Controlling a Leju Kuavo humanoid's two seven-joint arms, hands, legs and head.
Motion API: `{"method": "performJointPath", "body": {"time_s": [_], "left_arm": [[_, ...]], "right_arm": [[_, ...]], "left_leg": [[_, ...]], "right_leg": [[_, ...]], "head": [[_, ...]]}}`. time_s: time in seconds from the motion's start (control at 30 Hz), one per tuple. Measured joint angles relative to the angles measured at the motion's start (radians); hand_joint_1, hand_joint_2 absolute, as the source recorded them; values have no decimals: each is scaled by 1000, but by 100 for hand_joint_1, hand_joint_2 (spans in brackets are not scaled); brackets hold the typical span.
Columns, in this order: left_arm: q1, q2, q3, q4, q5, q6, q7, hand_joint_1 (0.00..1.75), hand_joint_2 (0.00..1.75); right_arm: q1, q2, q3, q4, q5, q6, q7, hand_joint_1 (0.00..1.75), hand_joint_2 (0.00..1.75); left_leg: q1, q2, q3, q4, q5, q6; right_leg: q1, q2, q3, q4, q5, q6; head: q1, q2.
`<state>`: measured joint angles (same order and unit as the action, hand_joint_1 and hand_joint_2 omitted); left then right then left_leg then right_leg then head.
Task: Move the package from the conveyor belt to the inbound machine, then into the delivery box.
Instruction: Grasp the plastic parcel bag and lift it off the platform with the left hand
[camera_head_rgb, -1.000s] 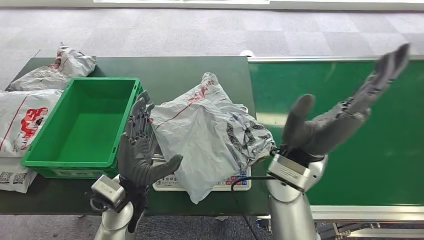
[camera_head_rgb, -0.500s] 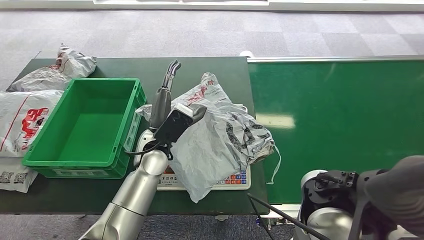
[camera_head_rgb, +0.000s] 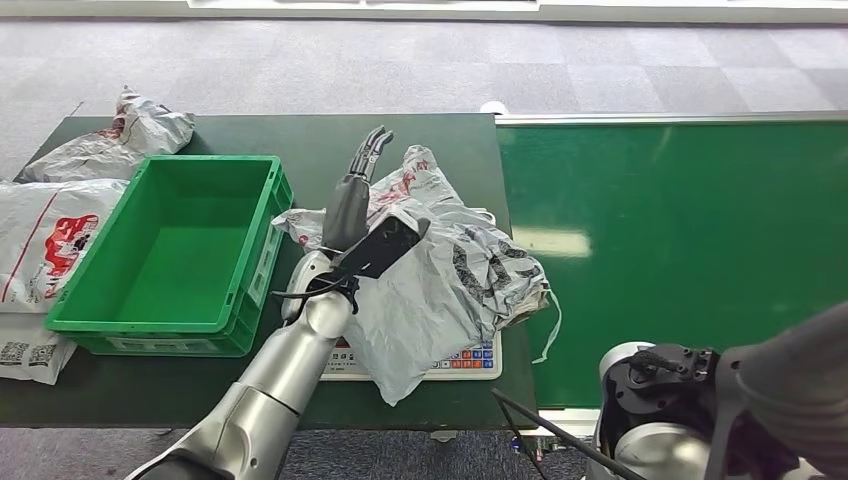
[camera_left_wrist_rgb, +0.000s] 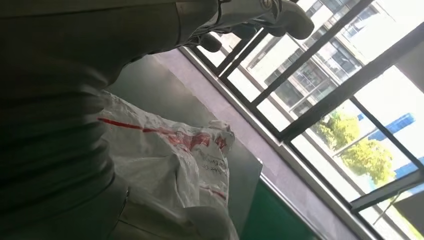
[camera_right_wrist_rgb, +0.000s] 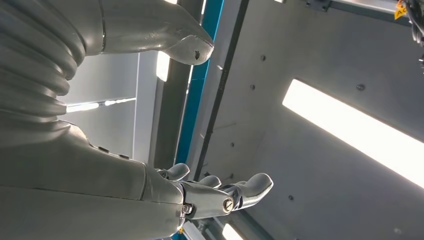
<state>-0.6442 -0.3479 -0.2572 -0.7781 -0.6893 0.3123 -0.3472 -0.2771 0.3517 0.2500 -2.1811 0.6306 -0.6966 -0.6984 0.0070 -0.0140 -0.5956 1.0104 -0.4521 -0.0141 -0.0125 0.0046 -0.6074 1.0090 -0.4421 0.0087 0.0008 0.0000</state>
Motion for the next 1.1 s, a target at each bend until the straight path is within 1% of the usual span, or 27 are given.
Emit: {"method": "performJointPath", "body": {"time_s": [0.17,0.3,0.53,0.8,0.83,0.93,0.97,1.1], "left_arm": [[-54,-4,-66,107,-129,-170,20,0,175],[-78,-14,-122,184,-179,-250,30,0,175],[-109,-19,-169,255,-186,-279,24,0,175],[-129,-21,-197,279,-184,-295,20,0,175],[-129,-22,-198,280,-184,-296,20,26,175],[-132,-22,-202,286,-188,-314,20,157,175],[-134,-23,-205,290,-191,-324,20,175,175],[-138,-23,-223,305,-206,-349,21,175,175]], "right_arm": [[-1,0,2,10,-23,0,0,0,175],[-3,0,5,20,-25,1,1,0,175],[-6,0,13,33,-17,1,1,0,175],[-7,0,16,37,-5,1,1,0,175],[-8,0,16,38,-5,1,1,0,175],[-8,0,17,39,-5,1,1,0,175],[-8,0,17,40,-7,1,1,0,175],[-8,0,17,42,-13,1,1,0,175]], "left_leg": [[0,0,0,0,0,0],[0,0,0,0,0,0],[0,0,0,0,0,0],[0,0,0,0,0,0],[0,0,0,0,0,0],[0,0,0,0,0,0],[0,0,0,0,0,0],[0,0,0,0,0,0]], "right_leg": [[-1,0,0,0,0,0],[-1,0,0,0,0,0],[-1,0,0,0,0,0],[-1,0,0,0,0,0],[-1,0,0,0,0,0],[-1,0,0,0,0,0],[-1,0,0,0,0,0],[-1,0,0,0,0,0]], "head": [[0,0],[0,0],[0,0],[0,0],[0,0],[0,0],[0,0],[0,0]]}}
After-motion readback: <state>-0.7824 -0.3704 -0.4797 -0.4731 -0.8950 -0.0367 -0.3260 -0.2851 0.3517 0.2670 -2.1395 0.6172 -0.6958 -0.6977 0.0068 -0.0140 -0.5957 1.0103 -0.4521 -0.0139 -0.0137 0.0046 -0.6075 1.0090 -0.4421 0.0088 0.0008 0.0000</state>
